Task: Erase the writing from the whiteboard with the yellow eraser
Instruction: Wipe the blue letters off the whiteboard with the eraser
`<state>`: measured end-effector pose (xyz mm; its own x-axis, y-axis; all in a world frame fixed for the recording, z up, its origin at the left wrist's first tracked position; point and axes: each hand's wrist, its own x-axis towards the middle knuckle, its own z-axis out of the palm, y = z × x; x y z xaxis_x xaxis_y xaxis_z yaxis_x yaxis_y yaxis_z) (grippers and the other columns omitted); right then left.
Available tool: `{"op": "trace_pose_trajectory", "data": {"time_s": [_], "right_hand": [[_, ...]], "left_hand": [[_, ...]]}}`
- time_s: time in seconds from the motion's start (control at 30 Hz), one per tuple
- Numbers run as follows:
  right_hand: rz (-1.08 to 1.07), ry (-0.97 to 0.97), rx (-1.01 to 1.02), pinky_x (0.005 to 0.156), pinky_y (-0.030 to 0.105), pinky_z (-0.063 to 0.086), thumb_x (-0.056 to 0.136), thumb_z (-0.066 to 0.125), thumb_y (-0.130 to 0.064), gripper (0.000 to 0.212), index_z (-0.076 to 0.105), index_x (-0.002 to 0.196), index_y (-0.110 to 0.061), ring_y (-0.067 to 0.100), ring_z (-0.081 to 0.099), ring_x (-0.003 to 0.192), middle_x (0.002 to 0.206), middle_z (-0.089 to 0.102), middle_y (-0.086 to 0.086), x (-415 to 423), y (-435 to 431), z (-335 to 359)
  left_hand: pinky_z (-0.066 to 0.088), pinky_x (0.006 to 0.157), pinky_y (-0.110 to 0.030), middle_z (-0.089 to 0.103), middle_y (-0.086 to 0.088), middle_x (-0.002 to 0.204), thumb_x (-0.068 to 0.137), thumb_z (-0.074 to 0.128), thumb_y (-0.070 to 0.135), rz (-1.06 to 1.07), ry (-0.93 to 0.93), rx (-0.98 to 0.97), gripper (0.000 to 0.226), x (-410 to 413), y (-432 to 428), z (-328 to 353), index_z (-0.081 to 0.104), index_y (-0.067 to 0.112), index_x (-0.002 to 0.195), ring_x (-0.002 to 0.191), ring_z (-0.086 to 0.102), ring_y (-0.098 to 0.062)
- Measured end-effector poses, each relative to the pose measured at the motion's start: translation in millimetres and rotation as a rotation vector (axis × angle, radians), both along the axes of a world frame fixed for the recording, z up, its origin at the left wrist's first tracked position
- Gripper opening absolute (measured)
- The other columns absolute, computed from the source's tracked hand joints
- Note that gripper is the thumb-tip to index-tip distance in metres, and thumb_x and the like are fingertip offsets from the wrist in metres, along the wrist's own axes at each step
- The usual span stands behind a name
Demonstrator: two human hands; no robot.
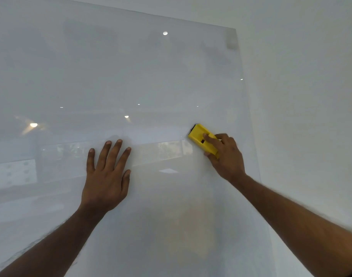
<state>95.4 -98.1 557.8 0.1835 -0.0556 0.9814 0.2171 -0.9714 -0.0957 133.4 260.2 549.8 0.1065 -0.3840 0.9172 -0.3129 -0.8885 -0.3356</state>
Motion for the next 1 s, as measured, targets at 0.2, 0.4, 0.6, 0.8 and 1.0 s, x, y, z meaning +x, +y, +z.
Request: {"op": "trace_pose_trajectory", "data": {"time_s": [0.2, 0.4, 0.6, 0.8, 1.0], "right_hand": [[0.075, 0.089, -0.508, 0.066, 0.033, 0.051, 0.078, 0.076, -0.025, 0.06, 0.051, 0.132, -0.035, 0.03, 0.057, 0.095, 0.12, 0.059, 0.008, -7, 19, -85], [-0.037, 0.032, -0.103, 0.06, 0.038, 0.054, 0.078, 0.075, -0.026, 0.059, 0.05, 0.13, -0.037, 0.032, 0.054, 0.097, 0.118, 0.056, 0.006, -7, 1, 3], [-0.03, 0.037, -0.079, 0.058, 0.033, 0.05, 0.08, 0.072, -0.03, 0.058, 0.048, 0.132, -0.038, 0.026, 0.05, 0.096, 0.118, 0.051, 0.001, -3, 12, -22], [-0.01, 0.072, -0.196, 0.055, 0.033, 0.051, 0.078, 0.074, -0.026, 0.058, 0.051, 0.13, -0.038, 0.025, 0.051, 0.095, 0.116, 0.053, 0.0, -6, 2, -37], [-0.019, 0.047, 0.13, 0.068, 0.038, 0.051, 0.08, 0.073, -0.027, 0.055, 0.054, 0.131, -0.034, 0.03, 0.05, 0.104, 0.118, 0.053, 0.003, -3, -5, 42]], "left_hand": [[0.016, 0.12, -0.062, 0.034, -0.015, 0.161, 0.097, 0.034, 0.037, 0.034, 0.006, -0.004, 0.058, -7, 0, 3, 0.046, 0.012, 0.148, 0.15, 0.029, -0.037], [0.015, 0.121, -0.062, 0.031, -0.013, 0.163, 0.098, 0.035, 0.036, 0.03, 0.031, -0.002, 0.058, -7, 0, 2, 0.044, 0.014, 0.15, 0.152, 0.025, -0.034], [0.014, 0.122, -0.06, 0.028, -0.012, 0.164, 0.098, 0.035, 0.037, 0.019, 0.028, -0.01, 0.059, -6, -1, -3, 0.041, 0.013, 0.152, 0.153, 0.022, -0.034], [0.015, 0.122, -0.06, 0.028, -0.013, 0.164, 0.098, 0.032, 0.039, 0.023, 0.052, 0.009, 0.06, -7, 3, -1, 0.041, 0.013, 0.152, 0.153, 0.022, -0.034], [0.013, 0.122, -0.058, 0.028, -0.012, 0.164, 0.098, 0.033, 0.039, 0.019, 0.046, 0.007, 0.06, -5, 2, -2, 0.04, 0.014, 0.152, 0.153, 0.022, -0.033]]}}
